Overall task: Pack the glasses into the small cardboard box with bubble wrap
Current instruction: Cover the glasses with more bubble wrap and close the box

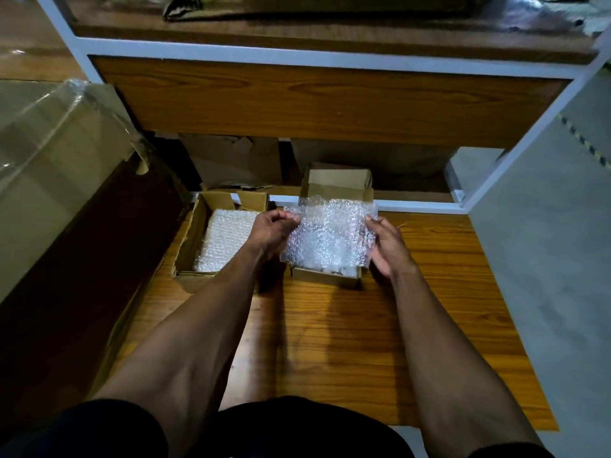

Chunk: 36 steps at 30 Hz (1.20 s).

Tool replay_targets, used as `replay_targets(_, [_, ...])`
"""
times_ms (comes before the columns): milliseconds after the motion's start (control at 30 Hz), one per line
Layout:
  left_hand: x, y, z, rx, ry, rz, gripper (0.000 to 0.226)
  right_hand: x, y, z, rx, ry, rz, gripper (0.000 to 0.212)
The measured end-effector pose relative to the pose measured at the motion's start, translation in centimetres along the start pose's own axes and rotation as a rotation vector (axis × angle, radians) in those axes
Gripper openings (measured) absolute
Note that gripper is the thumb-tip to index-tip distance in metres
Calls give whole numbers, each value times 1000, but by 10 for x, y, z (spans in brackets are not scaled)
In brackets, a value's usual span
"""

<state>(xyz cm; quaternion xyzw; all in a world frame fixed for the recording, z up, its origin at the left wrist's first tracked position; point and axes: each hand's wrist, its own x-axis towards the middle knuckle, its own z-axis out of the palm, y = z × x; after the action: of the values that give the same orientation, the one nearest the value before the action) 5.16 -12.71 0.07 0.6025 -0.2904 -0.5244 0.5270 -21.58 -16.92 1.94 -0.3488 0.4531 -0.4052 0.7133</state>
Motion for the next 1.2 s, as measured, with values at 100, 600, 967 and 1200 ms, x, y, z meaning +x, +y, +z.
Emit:
replay_targets(100, [0, -1, 0, 17, -22, -18, 12, 9, 9, -8, -24, 19, 3, 81])
replay_targets(600, [11, -13, -9, 190, 135, -40, 12, 19, 17, -2, -287, 159, -33, 43])
replay_targets(967, [4, -9, -9, 100, 45, 6, 20, 18, 17, 2, -256, 53, 43, 73])
replay_targets(1200, [7, -2, -6, -21, 27, -24, 37, 14, 14, 4, -244, -89, 76, 78])
